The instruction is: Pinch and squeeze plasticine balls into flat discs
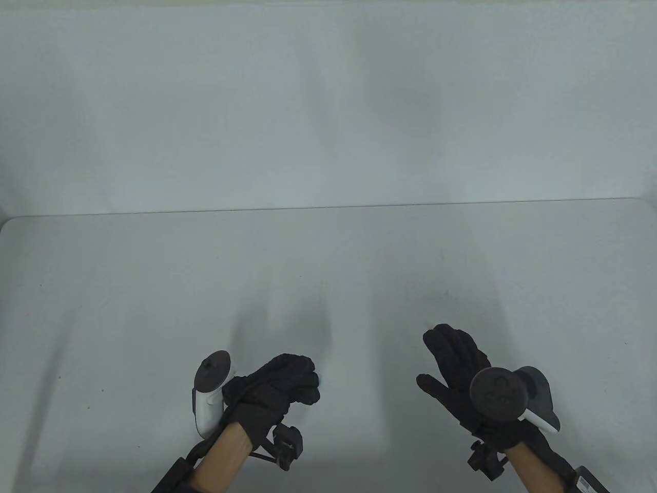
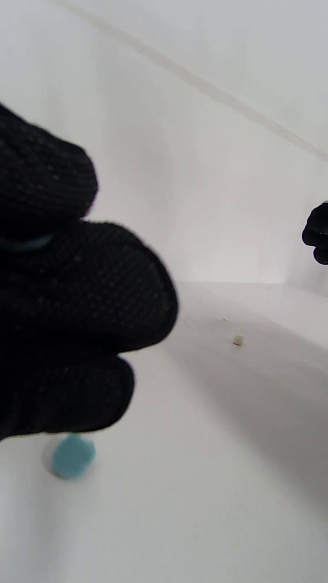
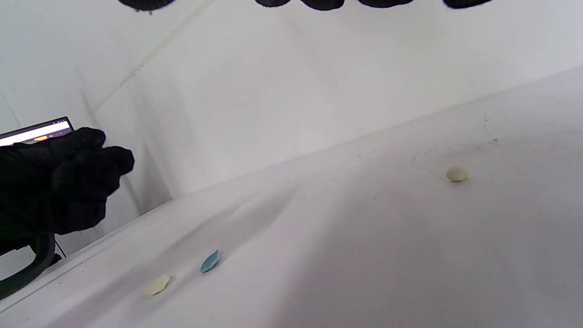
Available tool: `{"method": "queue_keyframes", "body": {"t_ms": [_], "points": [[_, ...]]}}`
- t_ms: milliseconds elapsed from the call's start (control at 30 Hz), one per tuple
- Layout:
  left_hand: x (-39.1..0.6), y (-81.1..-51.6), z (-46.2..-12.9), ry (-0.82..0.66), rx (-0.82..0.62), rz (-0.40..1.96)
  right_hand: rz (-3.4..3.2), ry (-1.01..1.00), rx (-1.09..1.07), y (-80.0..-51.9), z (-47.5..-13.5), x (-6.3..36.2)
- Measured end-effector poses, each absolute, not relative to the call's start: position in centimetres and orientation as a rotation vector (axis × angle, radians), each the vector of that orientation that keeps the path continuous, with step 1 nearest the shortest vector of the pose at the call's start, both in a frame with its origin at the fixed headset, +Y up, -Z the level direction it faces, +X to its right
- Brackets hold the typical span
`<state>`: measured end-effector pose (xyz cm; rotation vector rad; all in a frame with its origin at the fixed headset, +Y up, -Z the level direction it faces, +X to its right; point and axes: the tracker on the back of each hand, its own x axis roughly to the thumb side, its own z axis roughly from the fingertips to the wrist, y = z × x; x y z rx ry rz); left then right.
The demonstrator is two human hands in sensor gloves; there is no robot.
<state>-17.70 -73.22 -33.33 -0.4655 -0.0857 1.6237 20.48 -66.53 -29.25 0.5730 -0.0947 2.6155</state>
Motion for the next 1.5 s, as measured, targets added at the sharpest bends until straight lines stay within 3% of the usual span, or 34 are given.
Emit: {"method": "queue_keyframes", "body": {"t_ms": [233,367,833,1300,1500], "points": [[-18.2,-73.5,-33.3,-0.090,-0.411,1.751,2.611,-0.095,0.570,-66.6,-29.3,20.5],[-18.6,-73.4,-33.4,-0.071,-0.377,1.693,2.614,-0.095,0.572,-66.6,-29.3,20.5],[-18.3,-73.0,-33.2,-0.063,-0.398,1.566,2.613,-0.094,0.575,-66.6,-29.3,20.5],[-18.6,-74.1,-33.5,-0.069,-0.477,1.708,2.613,-0.102,0.579,-66.5,-29.2,20.5],[-18.8,-73.7,-33.6,-0.026,-0.420,1.622,2.614,-0.100,0.581,-66.5,-29.2,20.5]]}}
